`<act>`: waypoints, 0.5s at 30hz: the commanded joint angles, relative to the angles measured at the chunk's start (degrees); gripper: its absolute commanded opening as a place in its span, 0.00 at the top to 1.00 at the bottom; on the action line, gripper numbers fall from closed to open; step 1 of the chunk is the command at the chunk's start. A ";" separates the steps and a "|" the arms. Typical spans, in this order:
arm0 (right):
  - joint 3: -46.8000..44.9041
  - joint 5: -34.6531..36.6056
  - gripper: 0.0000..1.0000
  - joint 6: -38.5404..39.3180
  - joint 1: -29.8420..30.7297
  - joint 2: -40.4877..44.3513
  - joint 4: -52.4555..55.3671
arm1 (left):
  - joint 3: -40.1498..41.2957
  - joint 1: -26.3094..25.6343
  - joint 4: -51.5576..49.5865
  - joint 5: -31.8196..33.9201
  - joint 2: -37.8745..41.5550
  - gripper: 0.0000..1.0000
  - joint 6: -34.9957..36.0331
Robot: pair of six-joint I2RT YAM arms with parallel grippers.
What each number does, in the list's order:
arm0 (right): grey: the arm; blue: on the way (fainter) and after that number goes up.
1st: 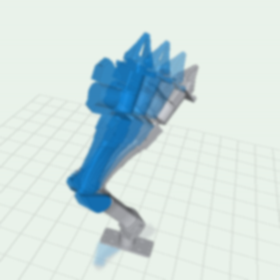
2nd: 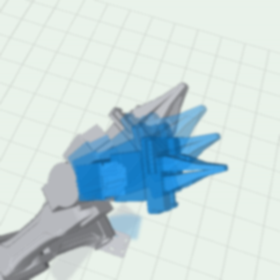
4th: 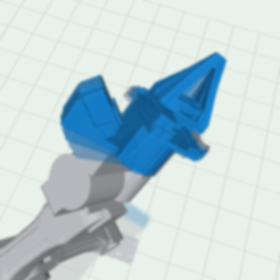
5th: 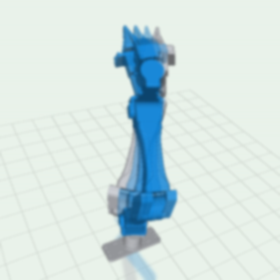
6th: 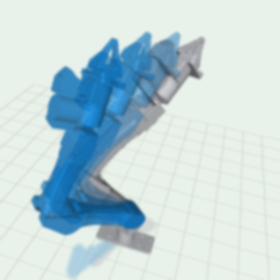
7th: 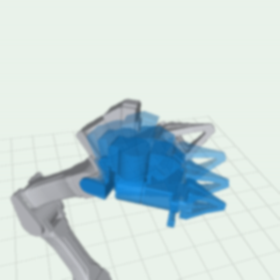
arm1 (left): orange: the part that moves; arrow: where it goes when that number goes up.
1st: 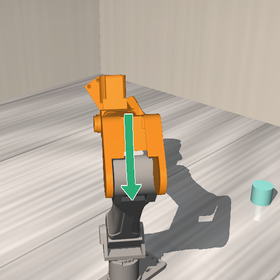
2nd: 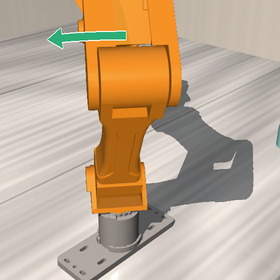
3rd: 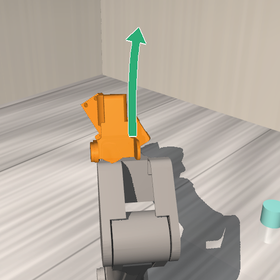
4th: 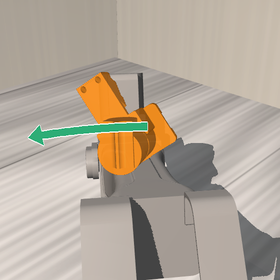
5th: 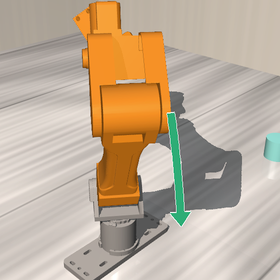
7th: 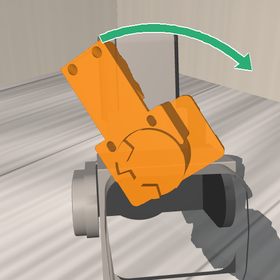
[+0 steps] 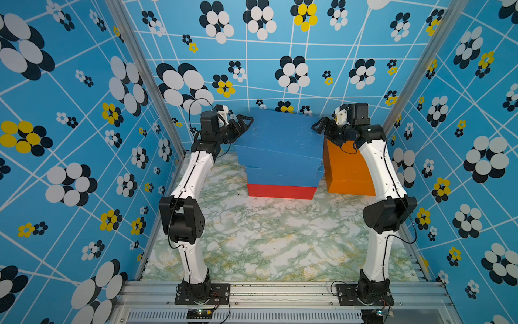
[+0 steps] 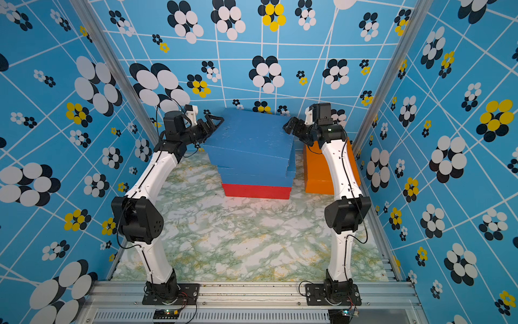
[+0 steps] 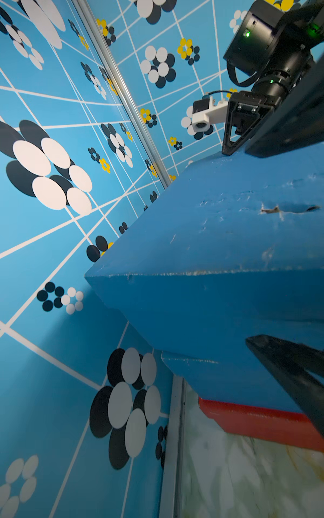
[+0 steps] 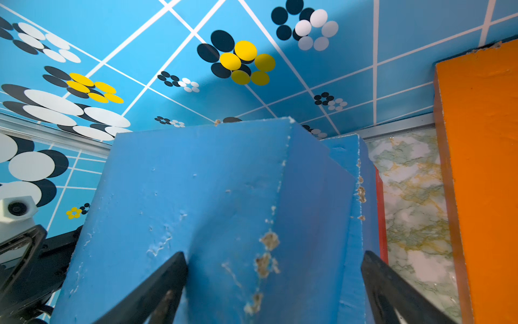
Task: Stack the shoeboxes
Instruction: Place the shoebox at the shoebox.
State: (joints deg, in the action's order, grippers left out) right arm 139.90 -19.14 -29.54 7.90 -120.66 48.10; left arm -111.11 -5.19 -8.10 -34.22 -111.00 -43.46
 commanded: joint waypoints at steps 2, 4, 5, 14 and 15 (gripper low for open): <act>0.03 4.85 0.01 2.18 -0.78 -2.12 6.90 | -1.04 1.41 -12.60 3.11 -2.25 0.01 6.40; 0.01 5.22 0.01 2.48 -0.77 -2.06 7.24 | -1.13 1.61 -11.72 2.50 -1.99 0.00 5.66; 0.02 5.50 0.01 2.60 -0.78 -1.99 7.28 | -1.22 1.66 -11.44 2.32 -1.87 0.01 5.26; 0.81 4.78 0.01 2.86 -0.78 -0.82 7.19 | 0.70 2.67 -6.33 0.04 1.13 0.00 1.53; 1.03 4.43 0.01 2.89 -0.78 -0.59 7.32 | 0.84 2.69 -6.23 0.03 1.63 0.00 1.54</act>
State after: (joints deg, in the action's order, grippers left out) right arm 140.49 -17.65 -28.75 7.79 -120.66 48.77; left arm -111.50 -3.33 -14.81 -33.36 -111.72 -41.39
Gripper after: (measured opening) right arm 0.987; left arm 0.995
